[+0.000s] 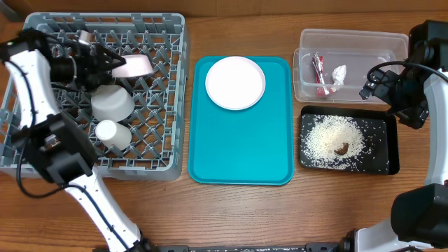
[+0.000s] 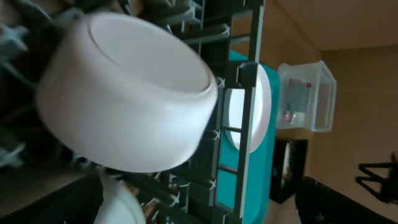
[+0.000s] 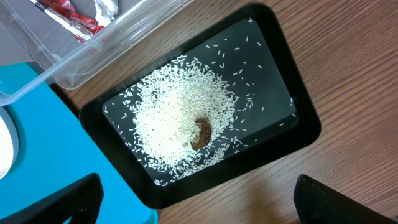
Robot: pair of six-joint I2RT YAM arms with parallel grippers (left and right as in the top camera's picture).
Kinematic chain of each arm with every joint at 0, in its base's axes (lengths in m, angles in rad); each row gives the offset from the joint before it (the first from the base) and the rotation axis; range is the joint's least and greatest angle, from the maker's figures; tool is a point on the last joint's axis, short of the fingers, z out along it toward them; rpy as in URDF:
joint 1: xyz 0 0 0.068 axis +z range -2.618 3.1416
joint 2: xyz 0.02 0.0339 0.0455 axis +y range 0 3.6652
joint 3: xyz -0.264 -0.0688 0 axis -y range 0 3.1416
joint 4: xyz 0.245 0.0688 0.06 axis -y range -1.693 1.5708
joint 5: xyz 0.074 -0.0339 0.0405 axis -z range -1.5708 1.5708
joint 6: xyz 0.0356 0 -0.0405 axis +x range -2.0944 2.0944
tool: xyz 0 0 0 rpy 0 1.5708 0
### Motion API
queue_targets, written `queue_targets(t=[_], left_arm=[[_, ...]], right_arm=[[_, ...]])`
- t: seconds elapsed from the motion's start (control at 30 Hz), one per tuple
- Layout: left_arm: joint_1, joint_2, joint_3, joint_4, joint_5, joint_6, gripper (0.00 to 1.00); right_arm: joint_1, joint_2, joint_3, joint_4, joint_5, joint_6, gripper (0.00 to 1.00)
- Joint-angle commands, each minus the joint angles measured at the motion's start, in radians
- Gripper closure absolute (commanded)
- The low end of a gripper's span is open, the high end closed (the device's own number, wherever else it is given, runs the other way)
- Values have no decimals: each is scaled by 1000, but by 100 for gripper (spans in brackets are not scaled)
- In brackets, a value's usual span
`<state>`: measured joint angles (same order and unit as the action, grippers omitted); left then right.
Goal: Sort waste into correct bins and load items into the dishwasher
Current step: 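Carry the small pink bowl into the dish rack and release it, then reach the left gripper to the large pink plate and grasp its edge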
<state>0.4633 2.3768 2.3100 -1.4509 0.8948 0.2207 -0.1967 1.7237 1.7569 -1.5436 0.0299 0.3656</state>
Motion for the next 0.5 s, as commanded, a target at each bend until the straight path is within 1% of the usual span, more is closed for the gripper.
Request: queue_targets(t=[0.0,0.2,0.33,0.47], left_arm=[[-12,-153,5,11,-70,21,0],[-107,-273,5,19,-194,-38,0],[-240,-310,5,23,-323,-77,0],[-405,-307,4,28,-520,-109,0]], right_arm=[[-2,-20,24,3,2,2,0],[-2,-20,24,3,2,2,0],[-2,-20,24,3,2,2,0],[-2,-20,24,3,2,2,0]])
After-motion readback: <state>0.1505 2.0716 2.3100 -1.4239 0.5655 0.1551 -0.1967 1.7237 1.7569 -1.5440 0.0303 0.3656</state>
